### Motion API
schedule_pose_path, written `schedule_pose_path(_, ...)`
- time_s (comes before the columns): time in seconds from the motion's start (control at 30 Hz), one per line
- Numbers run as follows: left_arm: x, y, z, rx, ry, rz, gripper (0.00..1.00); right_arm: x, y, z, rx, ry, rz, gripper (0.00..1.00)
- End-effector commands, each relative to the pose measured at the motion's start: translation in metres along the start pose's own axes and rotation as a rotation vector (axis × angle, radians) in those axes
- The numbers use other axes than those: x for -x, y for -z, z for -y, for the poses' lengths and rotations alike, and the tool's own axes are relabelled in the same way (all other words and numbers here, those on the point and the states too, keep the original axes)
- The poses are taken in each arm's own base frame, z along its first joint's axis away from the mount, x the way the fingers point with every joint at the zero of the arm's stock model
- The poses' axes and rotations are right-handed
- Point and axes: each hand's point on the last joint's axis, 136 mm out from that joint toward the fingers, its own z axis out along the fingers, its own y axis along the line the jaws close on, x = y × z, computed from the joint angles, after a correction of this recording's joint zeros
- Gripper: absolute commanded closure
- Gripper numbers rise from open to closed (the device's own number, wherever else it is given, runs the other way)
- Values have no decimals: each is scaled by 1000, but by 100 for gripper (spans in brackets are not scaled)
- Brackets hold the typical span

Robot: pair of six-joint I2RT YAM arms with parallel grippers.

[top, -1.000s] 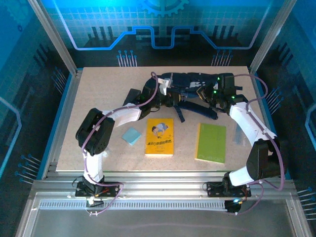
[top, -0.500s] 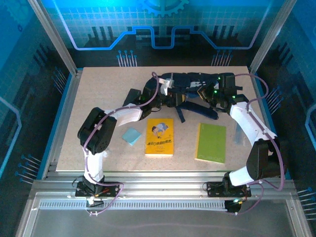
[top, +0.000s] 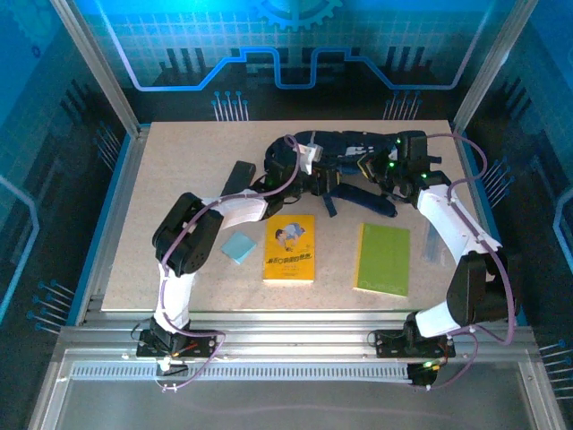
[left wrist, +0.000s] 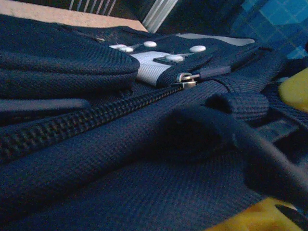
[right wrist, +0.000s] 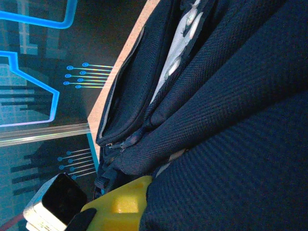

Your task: Pack books, pencil case, and school supplies into a backpack

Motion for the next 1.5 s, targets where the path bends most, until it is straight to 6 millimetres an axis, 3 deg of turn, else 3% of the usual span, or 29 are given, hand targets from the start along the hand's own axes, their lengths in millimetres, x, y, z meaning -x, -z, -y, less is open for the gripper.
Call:
schedule_pose_path(0.0, 15, -9, -17, 98, -54, 92, 58, -15, 9, -38, 150, 28, -89, 100)
schedule_pose_path(0.13, 19, -10, -24, 135, -51, 118, 69, -16, 9, -39, 153, 27, -93, 100)
schedule_pose_path(0.37, 23, -2, -30, 154, -33, 126, 100, -7, 13, -35, 145, 25, -72, 100)
schedule_pose_path(0.5, 11, 18, -42, 207, 6, 50, 100, 10, 17, -15, 70, 34, -17, 100)
schedule_pose_path(0.67, -22, 51, -68, 277, 106, -143, 100, 34, 24, 11, 29, -2, 54, 100)
schedule_pose_path(0.83, -57, 79, -70, 276, 189, -323, 100, 47, 24, 25, -19, 22, 86, 100)
schedule_pose_path(0.93, -63, 98, -83, 335, 200, -365, 100, 54, 21, 38, -44, 25, 82, 100)
schedule_pose_path(1.07, -54, 124, -108, 393, 261, -341, 100, 69, 15, 58, -100, 41, 93, 100)
schedule_pose_path(1.13, -50, 127, -101, 375, 242, -351, 100, 73, 8, 63, -108, 46, 79, 100)
schedule_pose_path(1.4, -59, 113, -8, 168, 135, -457, 100, 86, -39, 72, -115, 75, -19, 100)
schedule_pose_path(1.47, -59, 107, 7, 136, 158, -454, 100, 87, -48, 73, -110, 63, -46, 89)
